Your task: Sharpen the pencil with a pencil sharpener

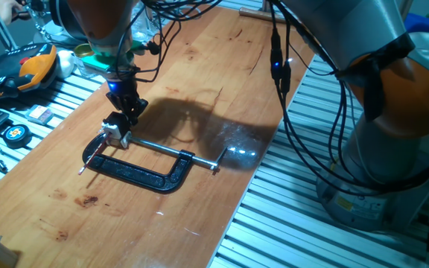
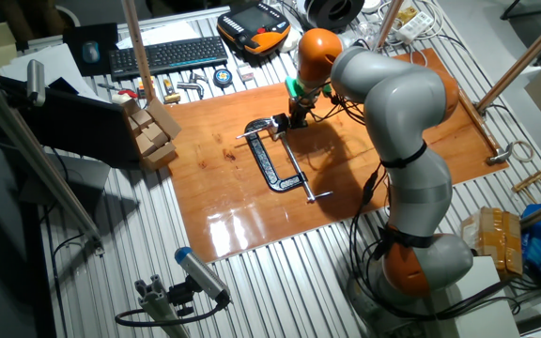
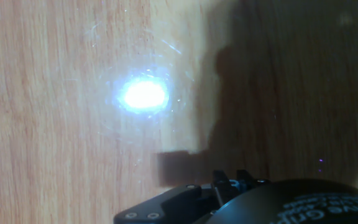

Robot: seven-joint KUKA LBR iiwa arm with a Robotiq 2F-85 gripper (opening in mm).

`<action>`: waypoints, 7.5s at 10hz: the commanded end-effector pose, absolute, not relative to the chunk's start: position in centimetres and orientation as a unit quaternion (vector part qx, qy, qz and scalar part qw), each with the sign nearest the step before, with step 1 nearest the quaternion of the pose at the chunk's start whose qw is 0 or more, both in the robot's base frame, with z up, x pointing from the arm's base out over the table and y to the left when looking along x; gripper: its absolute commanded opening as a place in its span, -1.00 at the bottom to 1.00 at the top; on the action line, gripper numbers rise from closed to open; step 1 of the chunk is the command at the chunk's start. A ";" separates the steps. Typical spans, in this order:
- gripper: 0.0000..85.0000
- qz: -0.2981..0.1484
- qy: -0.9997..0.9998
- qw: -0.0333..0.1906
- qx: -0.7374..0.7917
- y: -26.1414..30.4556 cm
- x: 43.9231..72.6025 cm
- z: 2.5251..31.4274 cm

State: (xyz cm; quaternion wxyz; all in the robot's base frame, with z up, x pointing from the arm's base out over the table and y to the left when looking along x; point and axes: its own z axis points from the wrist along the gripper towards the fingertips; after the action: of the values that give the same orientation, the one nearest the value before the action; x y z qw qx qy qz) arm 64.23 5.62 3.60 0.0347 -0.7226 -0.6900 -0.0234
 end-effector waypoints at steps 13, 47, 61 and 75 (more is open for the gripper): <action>-1.00 -0.022 -0.689 0.039 -0.723 5.7 62.6 4.6; -1.00 0.005 -0.691 0.036 -0.722 6.6 62.8 9.7; -1.00 0.037 -0.721 0.010 -0.692 6.7 64.8 11.1; -1.00 0.033 -0.722 0.016 -0.691 7.0 66.7 9.9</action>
State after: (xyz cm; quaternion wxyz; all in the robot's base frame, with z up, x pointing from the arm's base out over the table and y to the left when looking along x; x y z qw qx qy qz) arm 66.47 7.08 9.66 0.0194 -0.6907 -0.7220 0.0350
